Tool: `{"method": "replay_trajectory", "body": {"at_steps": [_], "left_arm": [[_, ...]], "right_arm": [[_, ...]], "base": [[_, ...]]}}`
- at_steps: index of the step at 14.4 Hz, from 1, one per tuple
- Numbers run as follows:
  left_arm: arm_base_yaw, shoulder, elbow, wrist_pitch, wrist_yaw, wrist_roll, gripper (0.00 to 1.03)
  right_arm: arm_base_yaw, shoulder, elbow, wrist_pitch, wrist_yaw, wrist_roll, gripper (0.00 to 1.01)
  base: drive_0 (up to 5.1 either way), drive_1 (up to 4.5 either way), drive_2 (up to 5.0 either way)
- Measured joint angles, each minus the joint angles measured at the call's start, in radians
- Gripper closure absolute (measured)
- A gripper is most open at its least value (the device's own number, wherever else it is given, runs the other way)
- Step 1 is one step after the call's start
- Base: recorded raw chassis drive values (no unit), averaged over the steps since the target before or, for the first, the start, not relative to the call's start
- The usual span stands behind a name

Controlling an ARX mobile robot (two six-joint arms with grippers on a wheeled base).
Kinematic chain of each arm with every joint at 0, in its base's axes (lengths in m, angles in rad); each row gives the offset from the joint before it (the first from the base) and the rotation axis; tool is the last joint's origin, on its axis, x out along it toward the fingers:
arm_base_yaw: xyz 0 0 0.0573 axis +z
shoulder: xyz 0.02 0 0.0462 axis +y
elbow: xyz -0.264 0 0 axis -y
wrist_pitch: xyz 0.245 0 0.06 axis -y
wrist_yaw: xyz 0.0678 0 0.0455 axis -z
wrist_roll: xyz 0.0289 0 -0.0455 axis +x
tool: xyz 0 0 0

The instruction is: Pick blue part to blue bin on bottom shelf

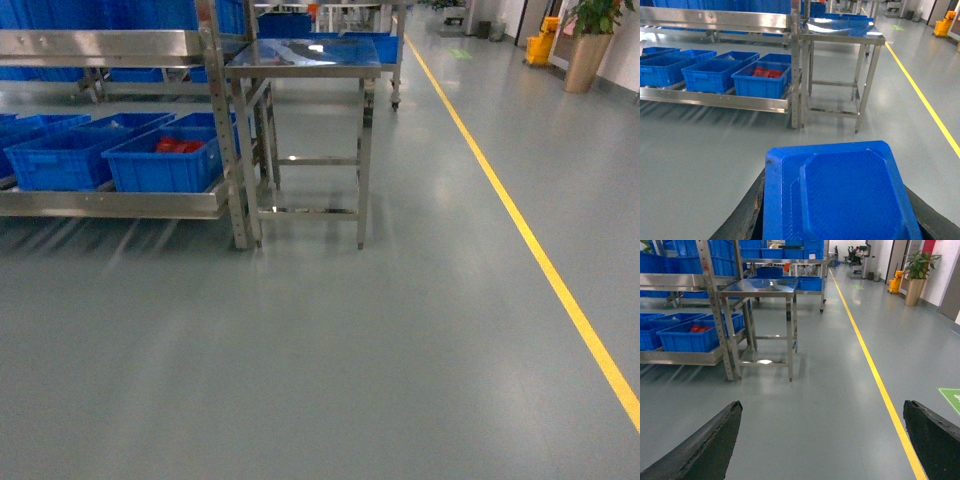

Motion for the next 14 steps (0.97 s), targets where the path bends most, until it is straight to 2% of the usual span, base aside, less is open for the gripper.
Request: {"method": "replay_trajectory", "body": {"at_steps": [14], "left_arm": [[0.0,0.001,0.0,0.001,0.0,0.0,0.59]], "right_arm": [[0.0,0.0,0.0,0.002,0.0,0.0,0.03]], "base": [[0.0,4.31,-4.4]]}}
